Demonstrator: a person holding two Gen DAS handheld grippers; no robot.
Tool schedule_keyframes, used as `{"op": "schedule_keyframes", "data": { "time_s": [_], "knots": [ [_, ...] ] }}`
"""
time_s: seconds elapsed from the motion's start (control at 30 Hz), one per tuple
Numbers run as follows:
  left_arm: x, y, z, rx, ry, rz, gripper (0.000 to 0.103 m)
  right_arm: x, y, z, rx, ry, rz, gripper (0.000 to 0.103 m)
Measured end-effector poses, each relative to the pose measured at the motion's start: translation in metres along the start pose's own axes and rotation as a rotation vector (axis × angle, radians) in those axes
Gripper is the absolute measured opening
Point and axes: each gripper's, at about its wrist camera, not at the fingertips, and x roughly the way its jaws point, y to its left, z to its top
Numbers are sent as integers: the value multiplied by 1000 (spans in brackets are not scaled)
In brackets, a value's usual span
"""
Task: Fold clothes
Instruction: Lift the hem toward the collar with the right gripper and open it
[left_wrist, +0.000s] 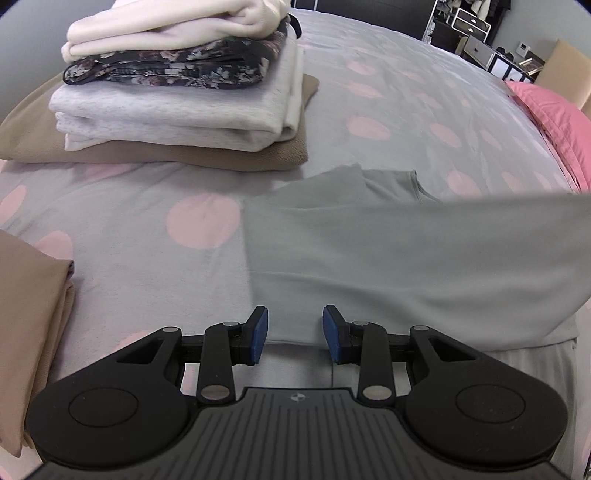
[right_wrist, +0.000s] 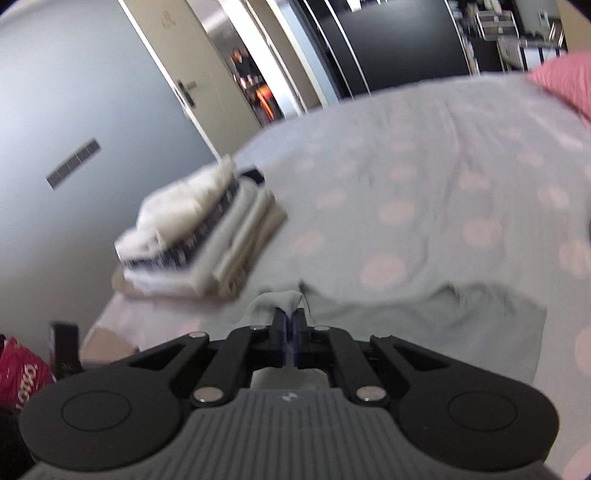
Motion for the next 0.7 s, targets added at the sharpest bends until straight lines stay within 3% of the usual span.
{"op": "schedule_keyframes", "data": {
  "time_s": [0.23,0.6,0.7],
  "knots": [
    [4,-6,0,28,0,0,31,-22,-32,25,71,-105,-71,4],
    [15,-17,-6,95,15,6,31,10,-123,-6,239,32,-329,4],
    [22,-24,-6,115,24,11,38,25,-137,-14,254,73,-376,4]
  ]
}}
